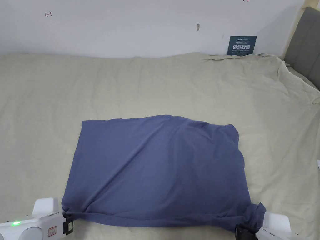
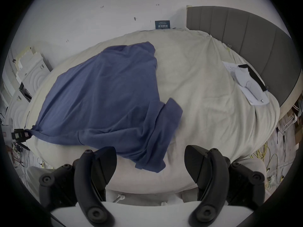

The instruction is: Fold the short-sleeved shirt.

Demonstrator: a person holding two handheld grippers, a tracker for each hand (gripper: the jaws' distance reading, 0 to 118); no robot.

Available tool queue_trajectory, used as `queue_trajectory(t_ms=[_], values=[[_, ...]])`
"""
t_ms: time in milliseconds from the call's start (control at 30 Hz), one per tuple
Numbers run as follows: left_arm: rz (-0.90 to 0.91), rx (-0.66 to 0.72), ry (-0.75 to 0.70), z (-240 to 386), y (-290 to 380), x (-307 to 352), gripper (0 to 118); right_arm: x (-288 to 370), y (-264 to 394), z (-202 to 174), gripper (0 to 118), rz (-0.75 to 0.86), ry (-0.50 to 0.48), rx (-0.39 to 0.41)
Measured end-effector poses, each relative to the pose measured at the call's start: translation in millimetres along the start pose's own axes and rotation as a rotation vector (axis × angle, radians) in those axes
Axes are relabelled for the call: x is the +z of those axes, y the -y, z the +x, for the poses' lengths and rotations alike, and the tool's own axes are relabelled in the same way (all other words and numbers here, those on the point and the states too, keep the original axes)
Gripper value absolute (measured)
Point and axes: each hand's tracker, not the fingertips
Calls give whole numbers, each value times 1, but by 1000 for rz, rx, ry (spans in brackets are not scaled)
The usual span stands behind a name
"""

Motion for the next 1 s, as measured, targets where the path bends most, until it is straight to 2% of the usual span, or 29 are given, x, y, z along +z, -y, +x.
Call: queue_trajectory(t_ms=[133, 167, 200, 233, 267, 467, 633, 733, 1000], values=[[0, -12, -4, 2, -1, 0, 1, -9, 3, -2, 79, -30, 3, 22], [-1, -13, -4, 2, -1, 0, 1, -8, 5, -2, 65, -24, 1, 27], [-3, -13, -5, 2, -1, 0, 1, -7, 6, -3, 36, -15, -8, 33], [-3, -12, -5, 2, -1, 0, 1, -6, 6, -5, 15, -7, -9, 35], [-3, -12, -5, 1, -1, 0, 1, -6, 5, -6, 11, 2, -27, 36], [9, -10, 0, -1, -7, 3, 1, 14, -8, -6, 7, 64, -39, 50], [40, 7, 19, -2, -34, 6, 1, 38, -50, -13, 7, 197, -59, 117], [70, -4, 5, -1, -57, 8, 1, 44, -82, -17, 7, 253, -76, 120], [126, -24, -42, 8, -129, -16, 1, 11, -160, -24, 7, 284, -72, 170]])
